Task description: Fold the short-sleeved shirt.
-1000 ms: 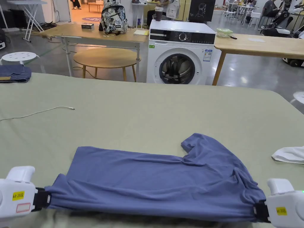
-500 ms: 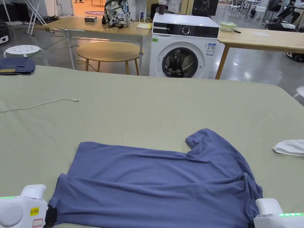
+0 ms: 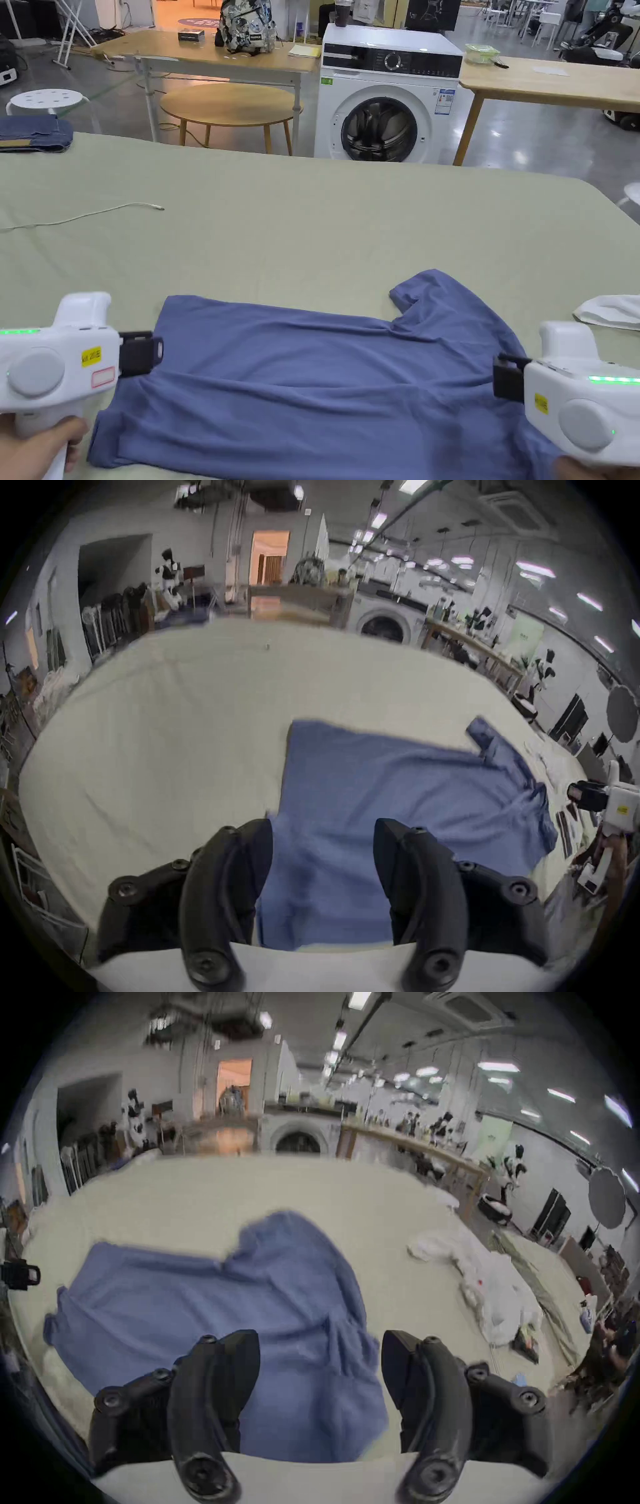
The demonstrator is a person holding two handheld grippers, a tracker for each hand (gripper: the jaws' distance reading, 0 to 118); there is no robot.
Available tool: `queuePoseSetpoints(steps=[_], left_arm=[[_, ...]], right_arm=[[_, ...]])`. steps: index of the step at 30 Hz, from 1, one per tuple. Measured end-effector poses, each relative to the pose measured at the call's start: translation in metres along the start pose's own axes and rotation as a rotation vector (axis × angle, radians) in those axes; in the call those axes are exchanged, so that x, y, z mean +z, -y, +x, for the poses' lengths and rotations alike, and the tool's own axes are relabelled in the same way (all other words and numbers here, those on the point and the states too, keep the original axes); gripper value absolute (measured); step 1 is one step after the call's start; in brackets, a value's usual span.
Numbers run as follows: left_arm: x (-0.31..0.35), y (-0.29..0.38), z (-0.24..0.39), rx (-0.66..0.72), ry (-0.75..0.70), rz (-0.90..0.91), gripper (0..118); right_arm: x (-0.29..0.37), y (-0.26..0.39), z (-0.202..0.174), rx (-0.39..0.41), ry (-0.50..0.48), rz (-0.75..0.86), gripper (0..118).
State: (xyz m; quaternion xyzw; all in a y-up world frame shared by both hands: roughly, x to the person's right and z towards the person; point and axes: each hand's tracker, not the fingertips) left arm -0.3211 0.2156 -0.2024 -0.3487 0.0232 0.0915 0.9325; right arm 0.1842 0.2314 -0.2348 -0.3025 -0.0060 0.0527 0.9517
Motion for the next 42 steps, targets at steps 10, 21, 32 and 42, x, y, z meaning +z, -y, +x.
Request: queuePoseSetpoints(steps=[10,21,32,42], left_arm=[[0.018,-0.009,0.048,-0.093,-0.035,0.325,0],[-0.074,-0.081,0.0,0.033,0.0,0.064,0],[-0.217,-0.138,-0.057,0.149,0.051,-0.408,30],[-0.242,-0.123,-0.025,-0.023,-0.086,-0.478,55]], right_arm=[[0.009,-0.016,-0.052,-0.046,-0.084,0.275,0],[-0.031,-0.029,-0.074,-0.058,-0.143,0.239,0],[-0.08,-0.028,-0.072,-0.027,-0.127,0.143,0],[-0.095,-0.015,-0.061,-0.03,-0.095,0.076,0]])
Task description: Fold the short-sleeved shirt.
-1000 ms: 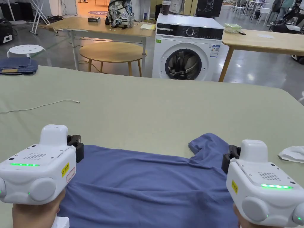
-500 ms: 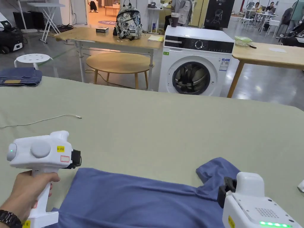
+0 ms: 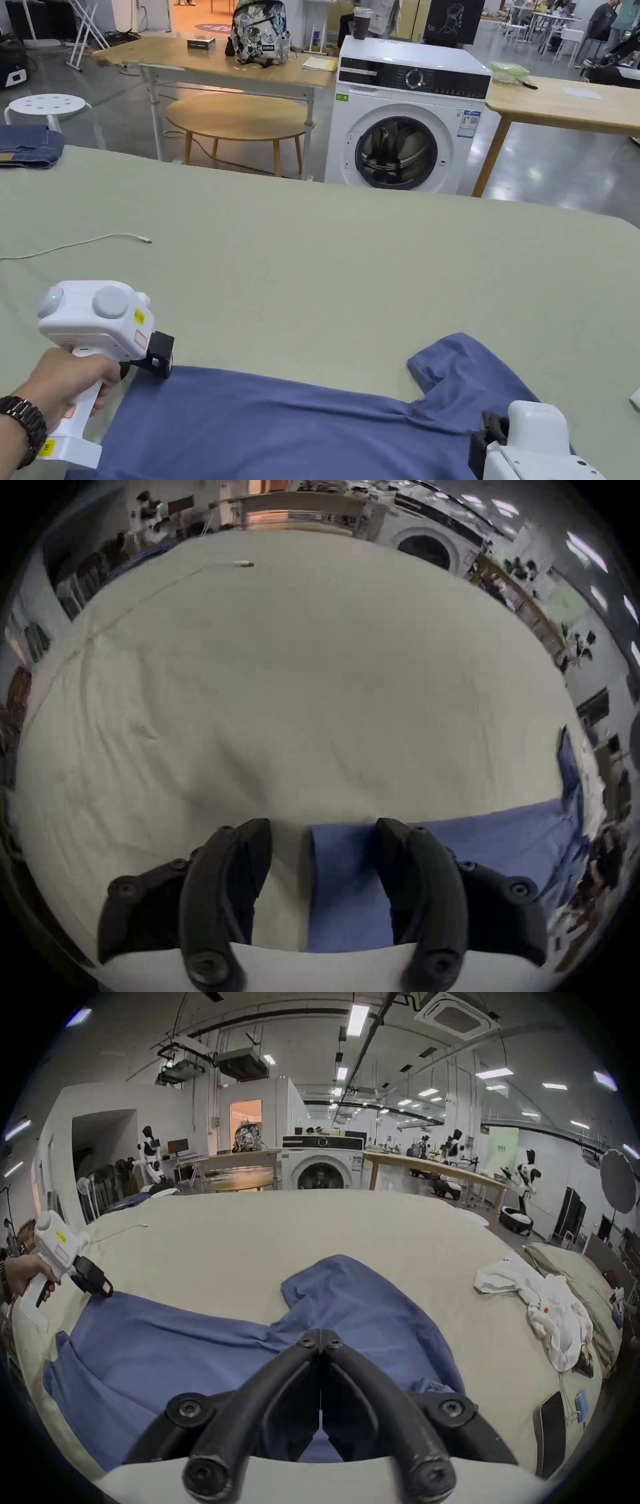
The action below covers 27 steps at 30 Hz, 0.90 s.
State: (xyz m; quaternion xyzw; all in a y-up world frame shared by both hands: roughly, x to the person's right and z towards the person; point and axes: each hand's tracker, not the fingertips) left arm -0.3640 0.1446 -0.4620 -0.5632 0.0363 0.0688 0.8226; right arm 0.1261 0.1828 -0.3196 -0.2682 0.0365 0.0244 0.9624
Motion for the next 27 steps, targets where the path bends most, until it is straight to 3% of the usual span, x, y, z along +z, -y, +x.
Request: queuePoseSetpoints(steps=[2,4,14,19,20,24,27], left_arm=[[0.001,0.002,0.009,-0.034,-0.054,0.003,38],[0.004,0.005,0.012,-0.05,-0.029,0.027,0],[0.053,0.023,0.006,-0.072,0.056,0.2,0],[0.071,0.035,-0.001,-0.061,0.076,0.26,0],[0.07,0.036,-0.003,-0.061,0.078,0.266,0],[0.066,0.038,-0.007,-0.036,0.084,0.273,0],[0.061,0.037,-0.009,-0.018,0.086,0.268,0]], right_arm=[[-0.002,0.003,0.005,-0.007,0.002,-0.007,0],[-0.004,0.004,0.009,-0.011,0.008,-0.017,0],[-0.014,-0.031,0.051,-0.067,0.028,-0.068,0],[-0.065,-0.077,0.085,-0.046,0.039,-0.222,0],[-0.078,-0.084,0.088,-0.016,0.048,-0.259,8],[-0.134,-0.099,0.1,0.043,0.047,-0.414,70],[-0.161,-0.095,0.104,0.036,0.059,-0.499,74]])
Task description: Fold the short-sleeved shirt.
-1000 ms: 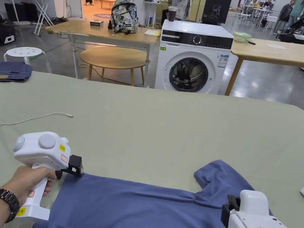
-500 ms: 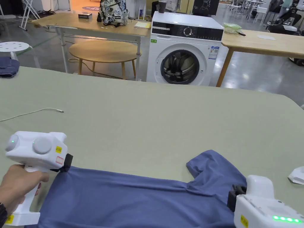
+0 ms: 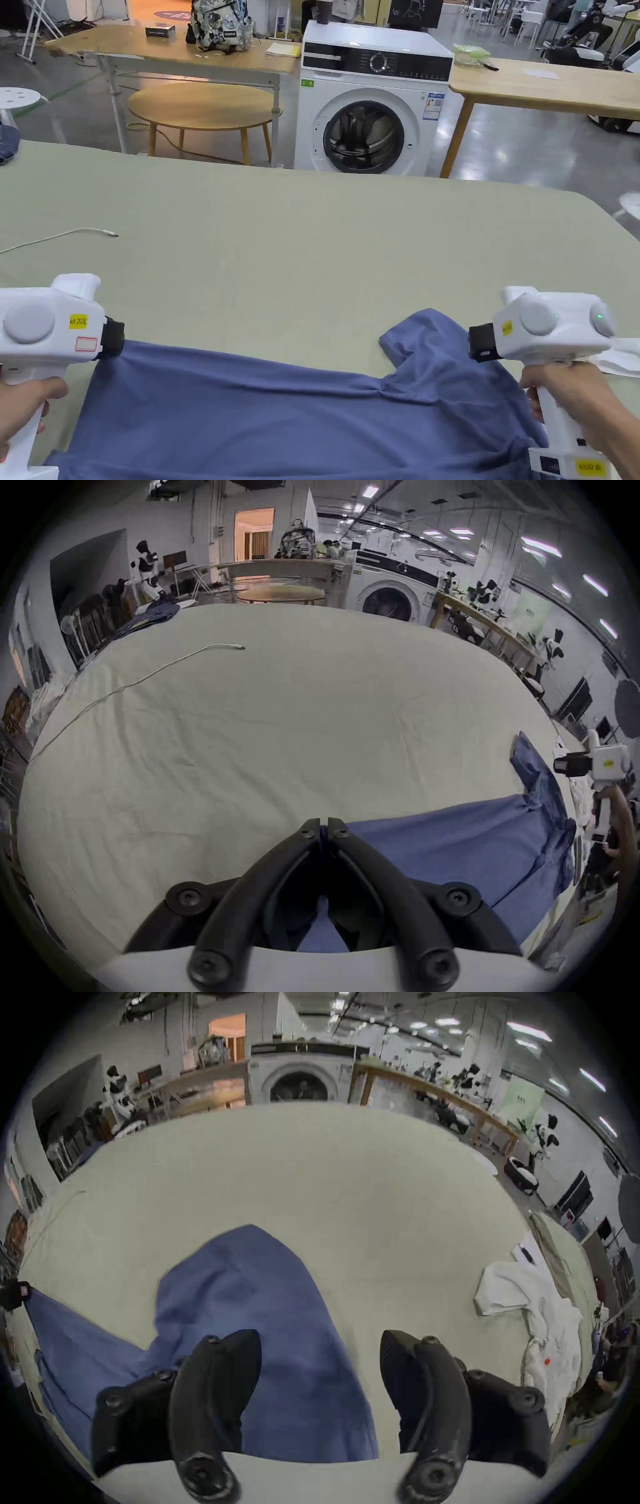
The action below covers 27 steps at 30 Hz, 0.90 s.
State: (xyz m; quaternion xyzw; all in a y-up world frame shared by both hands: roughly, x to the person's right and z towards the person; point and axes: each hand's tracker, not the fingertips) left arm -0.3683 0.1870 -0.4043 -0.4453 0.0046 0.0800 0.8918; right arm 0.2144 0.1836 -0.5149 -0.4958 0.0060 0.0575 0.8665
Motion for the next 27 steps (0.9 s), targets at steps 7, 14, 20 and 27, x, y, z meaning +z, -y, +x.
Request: queuePoseSetpoints(steps=[7,14,20,27], left_arm=[[-0.001,0.004,0.006,0.012,-0.004,-0.009,0],[-0.003,0.006,0.005,0.018,-0.015,-0.022,0],[0.0,0.01,0.0,0.038,-0.003,-0.025,0],[0.028,0.023,0.0,0.046,0.014,0.012,0]], right_arm=[[-0.047,0.0,0.006,0.004,0.01,-0.12,68],[-0.036,0.001,-0.006,0.0,-0.005,-0.072,0],[-0.002,0.006,0.008,-0.084,-0.052,0.01,0],[0.066,0.042,0.016,-0.064,-0.072,0.113,0]])
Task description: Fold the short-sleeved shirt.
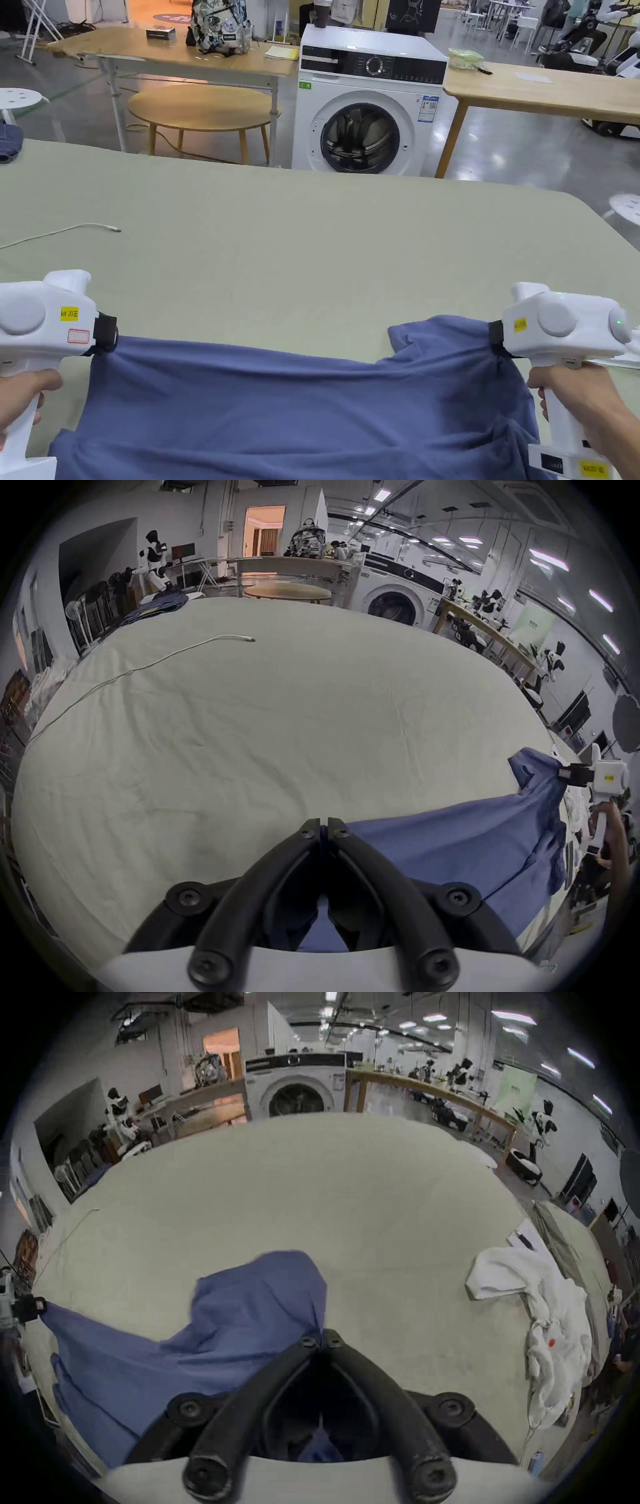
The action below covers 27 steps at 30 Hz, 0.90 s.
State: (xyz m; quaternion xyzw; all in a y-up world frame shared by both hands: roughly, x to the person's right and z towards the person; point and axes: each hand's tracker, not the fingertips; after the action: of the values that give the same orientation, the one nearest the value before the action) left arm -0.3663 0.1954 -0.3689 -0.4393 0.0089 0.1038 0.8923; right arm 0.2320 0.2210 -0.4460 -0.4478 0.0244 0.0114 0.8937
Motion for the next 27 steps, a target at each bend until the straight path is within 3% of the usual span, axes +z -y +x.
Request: queuePoseSetpoints(steps=[15,21,27], left_arm=[[0.113,0.052,-0.005,-0.002,0.071,0.103,0],[0.13,0.1,-0.007,-0.023,0.073,0.048,0],[0.109,0.145,-0.016,-0.049,0.055,-0.13,0]], right_arm=[[0.137,0.076,0.022,0.011,0.003,0.083,0],[0.148,0.126,0.02,0.054,0.018,0.012,0],[0.128,0.176,0.024,0.09,0.05,-0.115,0]])
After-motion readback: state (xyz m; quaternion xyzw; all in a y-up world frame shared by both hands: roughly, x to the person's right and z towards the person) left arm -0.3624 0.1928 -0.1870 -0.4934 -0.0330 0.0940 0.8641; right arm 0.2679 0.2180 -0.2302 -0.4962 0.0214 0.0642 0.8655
